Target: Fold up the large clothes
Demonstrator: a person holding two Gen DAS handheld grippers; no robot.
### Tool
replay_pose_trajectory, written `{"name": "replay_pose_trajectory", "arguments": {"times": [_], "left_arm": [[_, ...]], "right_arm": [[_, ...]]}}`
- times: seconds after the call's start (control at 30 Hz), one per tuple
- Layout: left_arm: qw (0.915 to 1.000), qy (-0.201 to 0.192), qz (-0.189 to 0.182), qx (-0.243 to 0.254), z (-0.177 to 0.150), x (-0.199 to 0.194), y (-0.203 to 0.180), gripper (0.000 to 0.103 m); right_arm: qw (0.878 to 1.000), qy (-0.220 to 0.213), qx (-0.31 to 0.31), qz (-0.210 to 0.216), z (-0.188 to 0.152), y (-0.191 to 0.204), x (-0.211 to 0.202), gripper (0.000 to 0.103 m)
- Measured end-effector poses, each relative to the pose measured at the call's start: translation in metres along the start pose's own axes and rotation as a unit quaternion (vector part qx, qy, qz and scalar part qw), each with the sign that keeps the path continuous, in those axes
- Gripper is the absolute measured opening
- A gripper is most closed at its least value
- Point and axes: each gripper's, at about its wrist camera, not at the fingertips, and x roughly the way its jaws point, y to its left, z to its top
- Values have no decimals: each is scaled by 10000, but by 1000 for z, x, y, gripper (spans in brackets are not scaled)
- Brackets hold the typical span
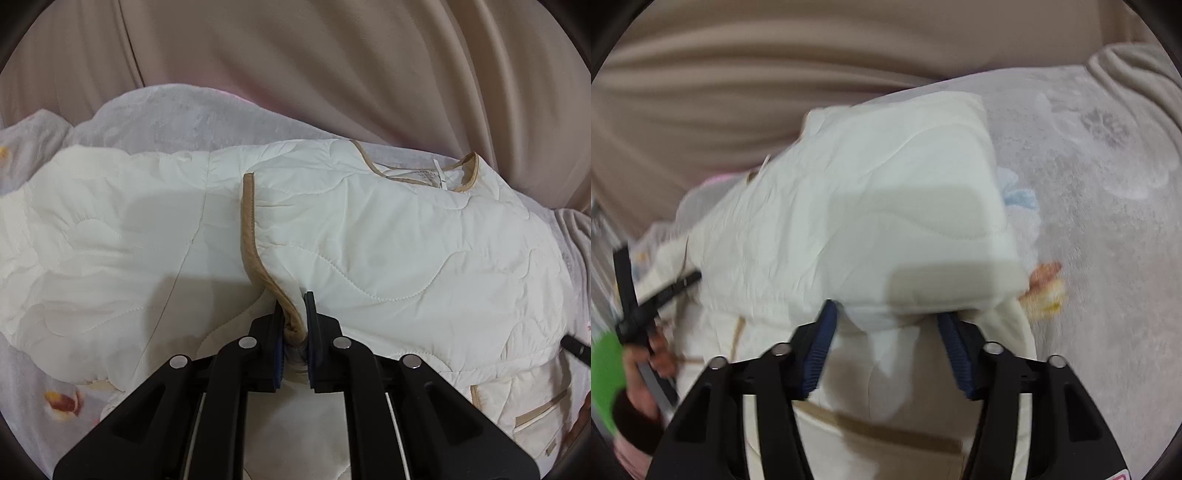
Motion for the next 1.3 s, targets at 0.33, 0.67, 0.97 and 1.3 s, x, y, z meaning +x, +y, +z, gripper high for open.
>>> {"name": "replay_pose_trajectory", "arguments": {"times": [0.33,0.67,0.97,1.3], "left_arm": [[9984,-152,277,475,-12,-4,-28,9],[9973,-196,421,565,-16,-3,-29,11],[9972,-158,440,575,-15,-2,-29,11],[9986,-94,272,445,-14,-1,-21,14]], "right_arm": [[9982,-296,-179,-486,-2,1,17,7],[9986,-219,-96,-473,-10,-1,16,9],[9929,-418,-708,-859,-17,21,-43,17],[9881,-68,-1121,-1055,5,20,32,0]]}}
